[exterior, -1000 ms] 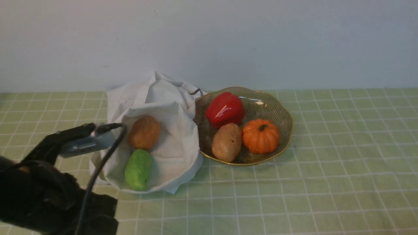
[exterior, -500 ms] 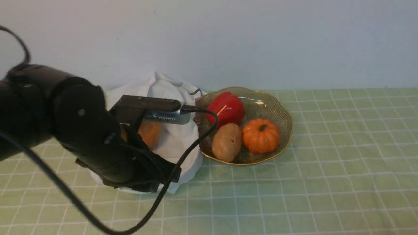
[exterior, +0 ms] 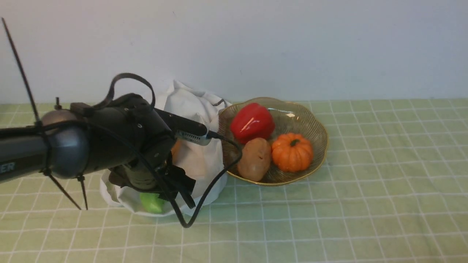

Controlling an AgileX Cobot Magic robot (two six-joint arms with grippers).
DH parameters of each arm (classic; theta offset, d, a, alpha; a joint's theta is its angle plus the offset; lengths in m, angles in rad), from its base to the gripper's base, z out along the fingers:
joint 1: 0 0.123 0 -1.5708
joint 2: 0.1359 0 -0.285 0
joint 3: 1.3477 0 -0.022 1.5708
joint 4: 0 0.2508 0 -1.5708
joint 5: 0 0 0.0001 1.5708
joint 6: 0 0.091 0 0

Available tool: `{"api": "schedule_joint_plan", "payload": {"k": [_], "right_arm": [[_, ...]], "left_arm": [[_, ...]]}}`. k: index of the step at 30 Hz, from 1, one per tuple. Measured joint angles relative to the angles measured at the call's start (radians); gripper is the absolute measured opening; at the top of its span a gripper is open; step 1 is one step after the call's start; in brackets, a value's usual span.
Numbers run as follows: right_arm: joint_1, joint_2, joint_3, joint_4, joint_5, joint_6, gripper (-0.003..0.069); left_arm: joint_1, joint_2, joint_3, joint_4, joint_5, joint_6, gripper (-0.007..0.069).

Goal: Take vegetables from bag on green coffee tablecloth place on plate.
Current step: 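Reach into the cloth bag and grasp the green cucumber with the left gripper, then place the green vegetable from the bag onto the plate with the left gripper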

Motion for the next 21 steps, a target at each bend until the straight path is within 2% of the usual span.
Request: {"api": "schedule_joint_plan", "payload": {"k": [6,8,14,18,21], "right_arm": [[0.0,0.0,0.0,0.0,0.0,0.0,-0.0015],[0.0,0.0,0.0,0.0,0.0,0.0,-0.0015],[0.0,0.0,0.0,0.0,0.0,0.0,-0.0015],[0.0,0.0,0.0,0.0,0.0,0.0,-0.0015],[0.0,0.0,0.0,0.0,0.0,0.0,-0.0015]], "left_arm": [[0.0,0.055,-0.002,0.006,-0.022,-0.002,0.0471],[0.0,0.078,-0.002,0.009,-0.023,-0.002,0.0394],[-0.006,0.061,-0.003,-0.056,-0.015,0.026,0.0394],[-0.048,-0.036,-0.006,-0.158,0.061,0.149,0.0394],[-0.067,-0.155,-0.067,-0.238,0.221,0.229,0.0394]]}}
